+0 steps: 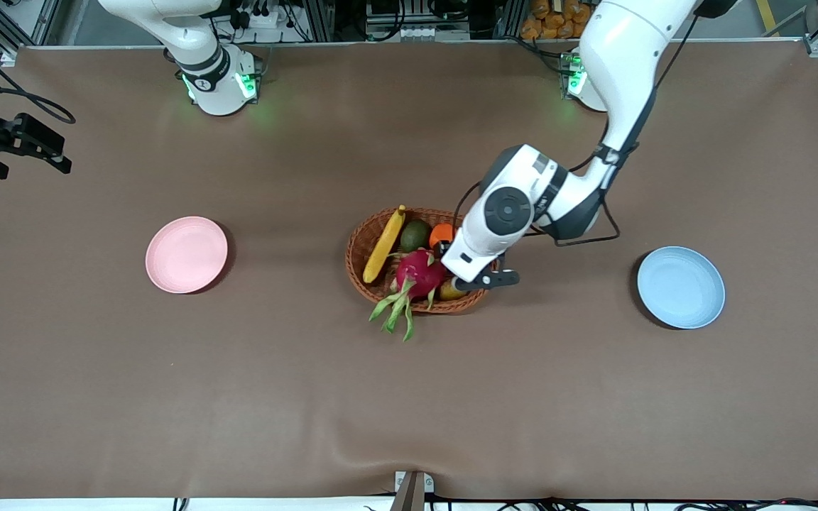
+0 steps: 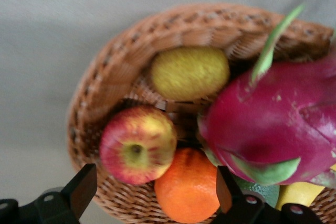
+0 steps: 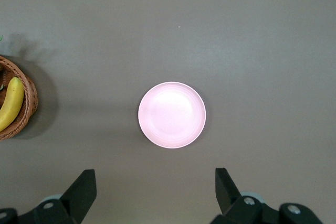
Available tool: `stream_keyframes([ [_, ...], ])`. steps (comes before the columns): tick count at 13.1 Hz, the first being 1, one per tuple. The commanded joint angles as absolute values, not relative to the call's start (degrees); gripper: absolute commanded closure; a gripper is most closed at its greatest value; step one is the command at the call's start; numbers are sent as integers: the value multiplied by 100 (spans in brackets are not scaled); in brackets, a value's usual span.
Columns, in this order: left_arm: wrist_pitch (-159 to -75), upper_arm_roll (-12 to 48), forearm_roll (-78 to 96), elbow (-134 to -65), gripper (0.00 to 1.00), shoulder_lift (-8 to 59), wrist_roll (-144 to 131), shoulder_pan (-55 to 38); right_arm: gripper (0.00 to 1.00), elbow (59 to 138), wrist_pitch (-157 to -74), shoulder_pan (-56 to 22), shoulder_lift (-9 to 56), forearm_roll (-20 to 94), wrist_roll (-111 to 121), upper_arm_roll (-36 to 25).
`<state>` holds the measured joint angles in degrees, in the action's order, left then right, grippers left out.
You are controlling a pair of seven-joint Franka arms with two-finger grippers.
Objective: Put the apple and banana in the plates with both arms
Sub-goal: 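Lower the left gripper around the red apple and close it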
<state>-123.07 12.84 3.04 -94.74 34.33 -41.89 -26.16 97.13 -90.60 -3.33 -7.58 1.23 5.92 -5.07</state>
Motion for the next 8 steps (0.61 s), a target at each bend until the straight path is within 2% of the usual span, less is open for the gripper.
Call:
stream_keyframes([
  [1,-12331,1222,167,-9387,0,3498,-4254,-2593,0,9633,-8974,-264,-738,97,633,-431],
  [8,-12349,1204,167,-9404,0,3603,-4254,-2619,0,9606,-8947,-255,-738,97,633,-431],
])
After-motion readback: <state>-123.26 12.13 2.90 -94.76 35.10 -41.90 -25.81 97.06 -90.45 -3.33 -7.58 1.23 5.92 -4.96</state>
